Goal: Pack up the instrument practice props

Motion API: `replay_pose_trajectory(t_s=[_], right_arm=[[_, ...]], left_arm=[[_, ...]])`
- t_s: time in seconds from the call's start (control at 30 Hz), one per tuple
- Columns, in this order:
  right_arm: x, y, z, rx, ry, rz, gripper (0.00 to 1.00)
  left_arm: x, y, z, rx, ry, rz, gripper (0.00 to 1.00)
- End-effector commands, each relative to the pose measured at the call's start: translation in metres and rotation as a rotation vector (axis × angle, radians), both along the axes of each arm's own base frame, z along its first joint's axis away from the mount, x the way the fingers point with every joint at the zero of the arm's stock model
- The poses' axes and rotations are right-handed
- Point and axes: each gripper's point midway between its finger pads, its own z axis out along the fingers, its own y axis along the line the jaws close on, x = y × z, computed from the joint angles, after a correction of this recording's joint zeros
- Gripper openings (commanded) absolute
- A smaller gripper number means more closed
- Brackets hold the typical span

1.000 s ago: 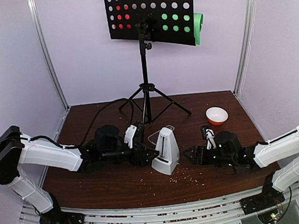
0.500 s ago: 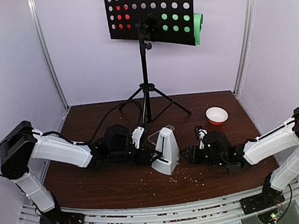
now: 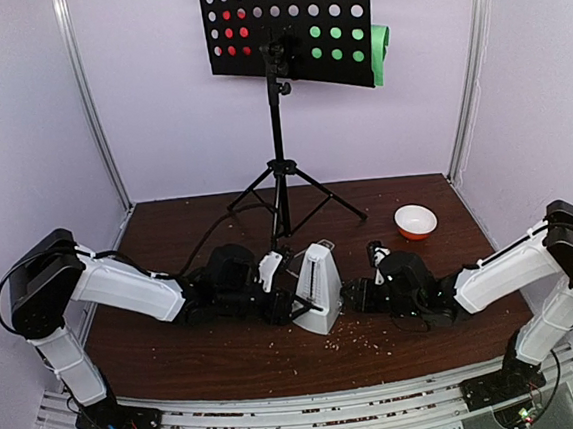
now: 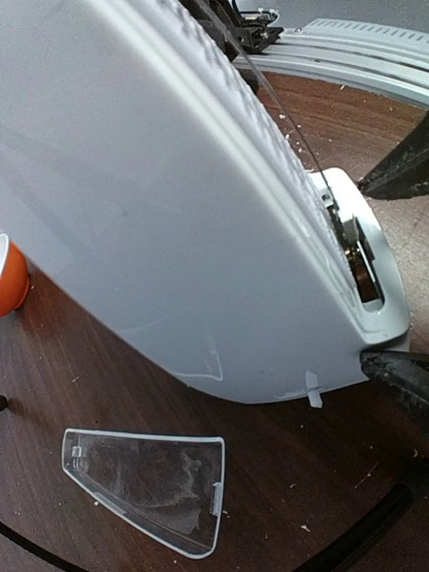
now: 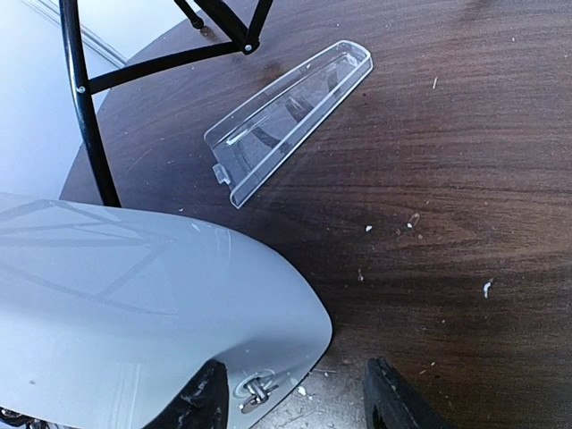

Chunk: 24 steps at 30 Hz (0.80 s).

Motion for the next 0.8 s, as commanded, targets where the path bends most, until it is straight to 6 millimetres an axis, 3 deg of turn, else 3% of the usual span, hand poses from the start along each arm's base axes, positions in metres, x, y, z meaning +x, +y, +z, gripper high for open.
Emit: replay_pose_trajectory(t_s=[0.0, 0.37, 0.53, 0.77], right_arm=[[0.008, 0.007, 0.007, 0.004, -0.033, 0.004, 0.53], [0.003, 0.04, 0.018, 0.045, -0.101, 0.192, 0.54], [-0.008, 0.065, 0.021, 0.1, -0.091, 0.324, 0.53], [-0.025, 0.078, 0.017, 0.126, -0.072, 0.439, 0.53]], left_arm=[[-0.002, -0.009, 0.003, -0.03, -0.014, -0.043, 0.6], [-0.031, -0.011, 0.003, -0.075, 0.008, -0.166, 0.57], [-0.044, -0.016, 0.004, -0.089, 0.006, -0.212, 0.57], [-0.054, -0.014, 0.005, -0.093, 0.009, -0.225, 0.58]])
